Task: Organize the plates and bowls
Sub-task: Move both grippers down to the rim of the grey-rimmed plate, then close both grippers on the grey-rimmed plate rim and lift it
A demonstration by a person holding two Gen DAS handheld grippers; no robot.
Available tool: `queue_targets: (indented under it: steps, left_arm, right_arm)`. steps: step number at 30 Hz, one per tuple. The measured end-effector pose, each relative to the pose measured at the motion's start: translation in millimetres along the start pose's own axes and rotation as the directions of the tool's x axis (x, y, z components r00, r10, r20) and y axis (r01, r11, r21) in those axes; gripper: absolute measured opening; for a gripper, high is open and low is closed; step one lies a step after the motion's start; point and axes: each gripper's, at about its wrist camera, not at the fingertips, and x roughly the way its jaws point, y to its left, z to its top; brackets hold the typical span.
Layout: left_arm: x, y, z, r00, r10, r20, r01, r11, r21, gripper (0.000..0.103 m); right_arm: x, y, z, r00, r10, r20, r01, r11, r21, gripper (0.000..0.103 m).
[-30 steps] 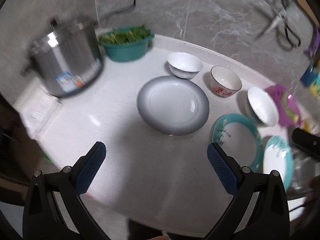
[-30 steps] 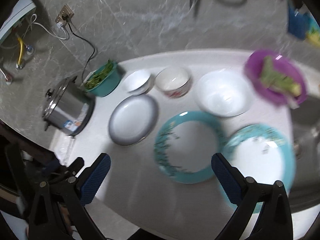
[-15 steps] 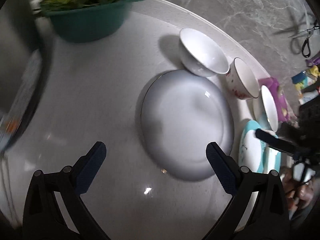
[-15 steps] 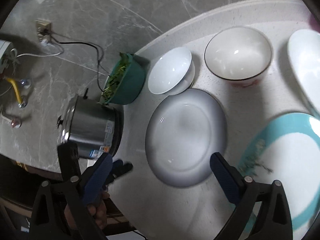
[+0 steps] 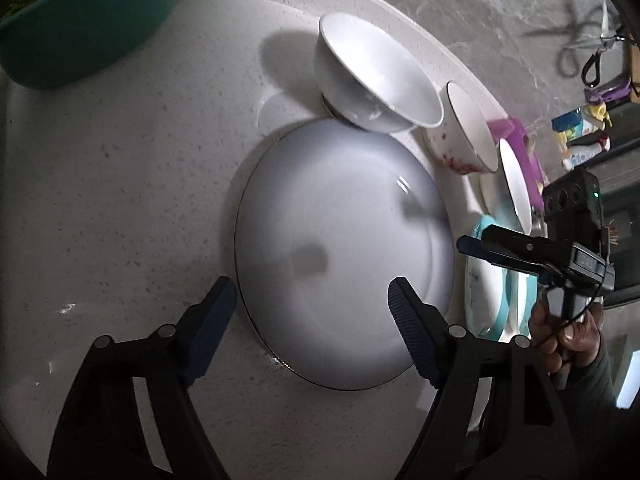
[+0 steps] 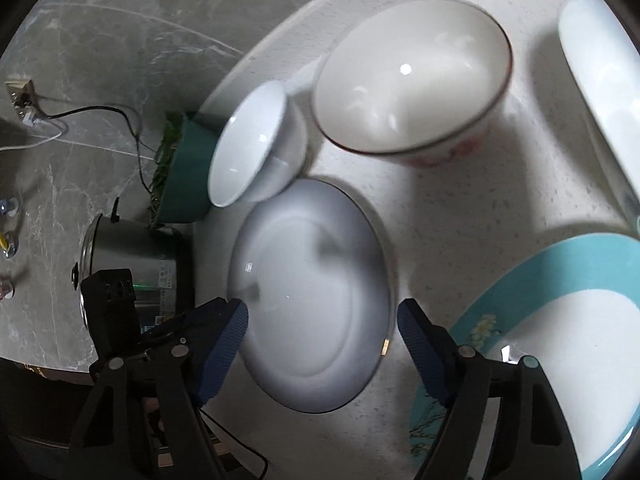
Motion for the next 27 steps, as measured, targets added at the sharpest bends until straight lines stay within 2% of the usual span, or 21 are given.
queue_targets:
  steps: [3, 7, 9, 19, 22, 23, 24, 27]
  left_arm:
    - [6.9, 4.7, 0.6, 1.0, -0.006, -0.014, 0.006, 1.0, -0.027, 0.067]
    - [4.2, 11.3, 3.2, 1.0, -0.008, -0.003, 0.008, 1.0, -0.025, 0.064]
    - [6.0, 11.7, 7.3, 1.0, -0.009, 0.003, 0.009, 1.0, -0.021, 0.064]
    - [4.6, 13.5, 18.1, 1.0, -0.021, -0.009, 0.021, 0.999, 0.033, 0.064]
    - [6.6, 8.0, 15.9, 1.0, 0.012, -0.013, -0.011, 0.998, 0.067, 0.057]
    - [6.0, 8.8, 15.6, 1.0, 0.02, -0.012, -0.019, 0.998, 0.068, 0.052]
    - [5.7, 10.0, 16.0, 1.0, 0.03, -0.009, -0.029, 0.998, 0.064, 0.042]
    - [4.5, 19.0, 17.5, 0.999, 0.047, -0.003, -0.047, 0.998, 0.034, 0.02]
  right_arm:
    - [6.4, -3.1, 0.9, 1.0, 0.0, -0.015, 0.0, 1.0, -0.007, 0.072]
    - [10.5, -6.8, 1.5, 1.0, 0.005, -0.013, -0.005, 1.0, -0.004, 0.067]
    - [13.9, -10.4, 1.5, 1.0, 0.007, -0.028, -0.007, 1.0, 0.007, 0.059]
    - [17.5, -11.9, 9.8, 0.997, 0.029, -0.076, -0.028, 1.0, 0.013, 0.06]
    - [18.6, -8.5, 9.3, 0.997, 0.016, -0.077, -0.016, 1.0, 0.0, 0.062]
    - [18.7, -7.0, 8.1, 0.998, 0.022, -0.067, -0.022, 1.0, -0.007, 0.067]
    - [19.2, -5.8, 7.0, 0.998, 0.03, -0.058, -0.031, 0.999, -0.011, 0.072]
    - [20.7, 2.7, 2.9, 0.999, -0.014, -0.043, 0.011, 0.998, -0.063, 0.073]
